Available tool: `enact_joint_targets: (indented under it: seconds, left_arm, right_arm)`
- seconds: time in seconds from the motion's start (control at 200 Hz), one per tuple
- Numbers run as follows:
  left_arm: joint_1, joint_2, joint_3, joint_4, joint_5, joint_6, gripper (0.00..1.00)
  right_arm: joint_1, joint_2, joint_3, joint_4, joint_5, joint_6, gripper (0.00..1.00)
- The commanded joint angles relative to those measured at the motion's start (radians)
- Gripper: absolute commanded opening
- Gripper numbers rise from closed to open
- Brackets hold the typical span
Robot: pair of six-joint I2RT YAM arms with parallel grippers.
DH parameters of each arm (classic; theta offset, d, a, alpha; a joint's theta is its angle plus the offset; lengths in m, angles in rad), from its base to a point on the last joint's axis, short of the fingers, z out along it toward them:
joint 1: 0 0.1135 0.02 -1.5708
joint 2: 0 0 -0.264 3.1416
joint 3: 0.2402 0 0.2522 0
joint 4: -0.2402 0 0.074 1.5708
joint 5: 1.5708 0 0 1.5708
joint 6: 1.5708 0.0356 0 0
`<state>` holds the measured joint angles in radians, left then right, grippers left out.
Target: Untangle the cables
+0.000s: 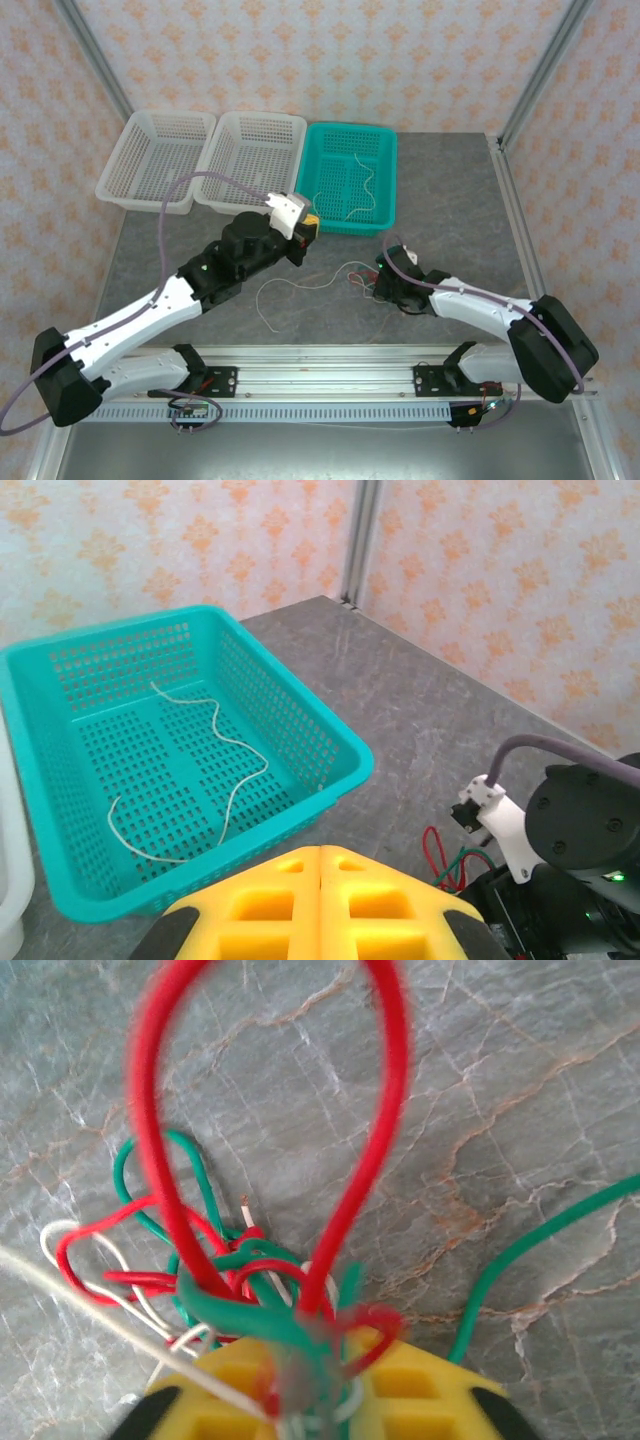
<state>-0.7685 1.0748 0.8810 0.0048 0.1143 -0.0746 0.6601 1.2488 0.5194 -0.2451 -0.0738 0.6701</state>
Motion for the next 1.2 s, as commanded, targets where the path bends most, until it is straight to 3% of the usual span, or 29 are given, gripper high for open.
enact_joint_targets:
  seconds: [0.0,0.095,0.115,0.18,0.255,0.415,0.515,0.58,0.651,0.701,0.826,0.926,1.026,1.196]
  left_arm:
    - [0.005,0.024,-0.024,-0.021,0.084,-0.01,0.0]
    - [0.005,0.106,0.0,-0.088,0.188,0.015,0.01]
    - [0.005,0.124,0.001,-0.091,0.196,0.017,0.07]
    - [0.003,0.177,0.004,-0.108,0.201,0.03,0.41]
    - [0.002,0.219,-0.004,-0.106,0.207,0.076,0.58]
    - [-0.001,0.3,-0.041,-0.028,0.249,0.201,0.73]
    - [0.0,0.397,0.048,-0.09,0.343,0.217,0.76]
    - [0.001,0.458,0.103,-0.118,0.331,0.211,0.76]
    - [0.0,0.499,0.124,-0.102,0.276,0.207,0.73]
    - [0.001,0.52,0.135,-0.093,0.259,0.212,0.63]
    - [0.0,0.54,0.144,-0.07,0.251,0.202,0.0]
    - [0.0,0.511,0.13,-0.054,0.26,0.186,0.0]
    - [0.004,0.443,0.095,-0.013,0.242,0.141,0.0]
    - [0.052,0.276,-0.001,0.146,0.243,-0.057,0.0]
  right_arm:
    - [-0.005,-0.038,-0.023,0.018,-0.017,-0.048,0.0]
    - [-0.005,-0.118,-0.031,0.055,-0.063,-0.114,0.0]
    - [-0.004,-0.134,-0.029,0.05,-0.066,-0.132,0.0]
    - [-0.005,-0.185,-0.015,0.02,-0.068,-0.175,0.0]
    - [-0.005,-0.223,0.014,-0.025,-0.067,-0.215,0.0]
    - [-0.004,-0.223,0.079,-0.073,-0.158,-0.274,0.0]
    - [-0.005,-0.203,0.101,-0.072,-0.219,-0.285,0.0]
    - [-0.005,-0.19,0.111,-0.077,-0.235,-0.287,0.0]
    - [-0.005,-0.184,0.115,-0.079,-0.245,-0.286,0.0]
    - [-0.005,-0.184,0.115,-0.083,-0.247,-0.284,0.0]
    - [-0.005,-0.182,0.121,-0.099,-0.231,-0.274,0.0]
    - [-0.005,-0.156,0.131,-0.146,-0.185,-0.256,0.01]
    - [-0.005,-0.101,0.136,-0.203,-0.09,-0.182,0.22]
    - [-0.005,0.009,0.092,-0.238,0.035,0.003,0.26]
